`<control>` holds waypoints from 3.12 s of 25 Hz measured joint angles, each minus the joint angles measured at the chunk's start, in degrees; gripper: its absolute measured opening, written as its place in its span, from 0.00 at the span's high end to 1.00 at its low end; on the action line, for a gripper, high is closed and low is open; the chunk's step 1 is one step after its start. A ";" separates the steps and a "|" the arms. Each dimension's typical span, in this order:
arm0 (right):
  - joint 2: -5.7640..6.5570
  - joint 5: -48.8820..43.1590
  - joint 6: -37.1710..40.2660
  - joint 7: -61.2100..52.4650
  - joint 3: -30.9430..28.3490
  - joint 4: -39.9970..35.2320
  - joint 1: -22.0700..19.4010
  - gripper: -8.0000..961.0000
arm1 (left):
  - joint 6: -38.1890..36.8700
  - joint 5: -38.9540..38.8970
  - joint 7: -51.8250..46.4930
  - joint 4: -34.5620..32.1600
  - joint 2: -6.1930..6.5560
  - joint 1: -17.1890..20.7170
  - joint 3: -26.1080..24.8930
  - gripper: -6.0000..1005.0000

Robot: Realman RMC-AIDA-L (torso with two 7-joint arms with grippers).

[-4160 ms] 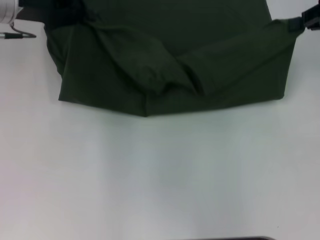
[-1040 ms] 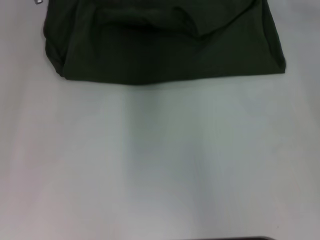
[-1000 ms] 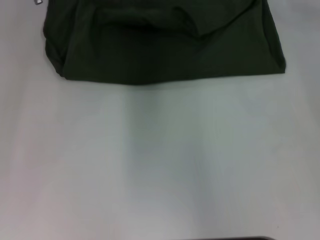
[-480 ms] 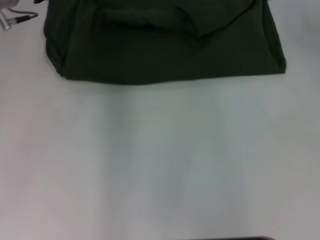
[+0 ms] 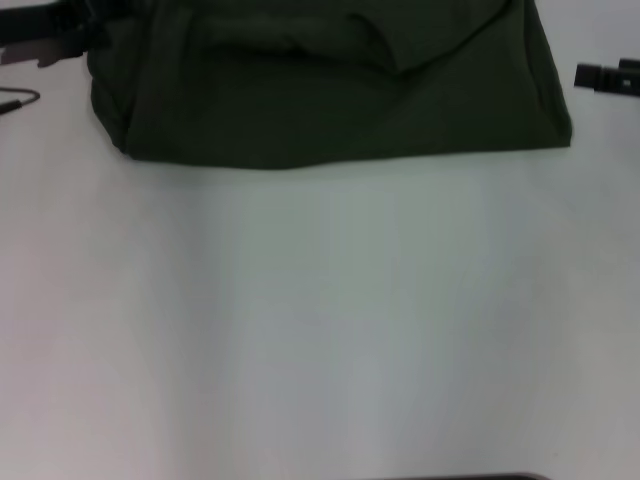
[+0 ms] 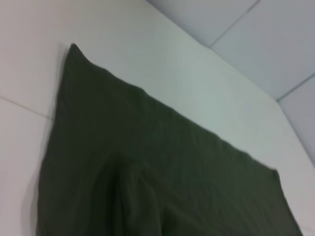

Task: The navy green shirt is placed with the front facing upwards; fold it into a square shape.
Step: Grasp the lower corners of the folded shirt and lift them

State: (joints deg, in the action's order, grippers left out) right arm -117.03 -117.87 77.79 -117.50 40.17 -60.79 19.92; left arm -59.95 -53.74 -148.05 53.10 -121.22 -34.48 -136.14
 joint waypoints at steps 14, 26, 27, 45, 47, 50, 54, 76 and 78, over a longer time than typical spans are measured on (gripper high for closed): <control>-0.53 0.22 7.07 9.02 -3.32 4.21 -0.55 0.06 | -1.75 0.58 5.52 -6.32 0.69 3.33 0.22 0.29; -0.64 0.28 7.17 8.78 -3.35 4.21 0.34 0.06 | 1.44 3.44 6.39 -9.79 -0.04 2.65 1.46 0.33; -0.65 0.28 7.18 8.77 -3.35 4.20 0.34 0.06 | 1.53 3.46 6.39 -9.92 -0.17 2.49 1.54 0.33; -0.51 0.26 7.58 8.69 -4.26 5.68 0.25 0.06 | 1.57 3.55 2.75 -10.56 -0.51 -0.53 4.69 0.39; -0.40 0.28 7.85 8.69 -4.50 5.80 0.32 0.06 | 1.27 3.61 2.27 -10.85 -0.20 -0.68 4.95 0.40; -0.32 0.28 7.95 8.69 -4.57 5.82 0.37 0.06 | 1.27 4.19 1.44 -11.02 0.02 -0.82 5.44 0.40; -0.23 0.28 8.22 8.61 -4.58 5.85 0.51 0.06 | 1.30 5.36 1.03 -11.13 0.04 -1.32 5.47 0.46; 8.62 -13.83 -0.10 -19.71 -4.58 13.59 9.20 0.06 | -6.99 6.43 0.46 -9.28 4.58 -1.46 5.00 0.93; 9.29 -16.29 -0.77 -21.78 -4.45 15.73 11.83 0.06 | -7.31 6.46 0.39 -9.20 4.58 -1.63 5.14 0.93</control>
State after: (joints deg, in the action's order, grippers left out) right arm -107.74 -134.16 77.03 -139.28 35.73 -45.07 31.75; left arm -67.26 -47.28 -147.66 43.90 -116.64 -36.11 -131.01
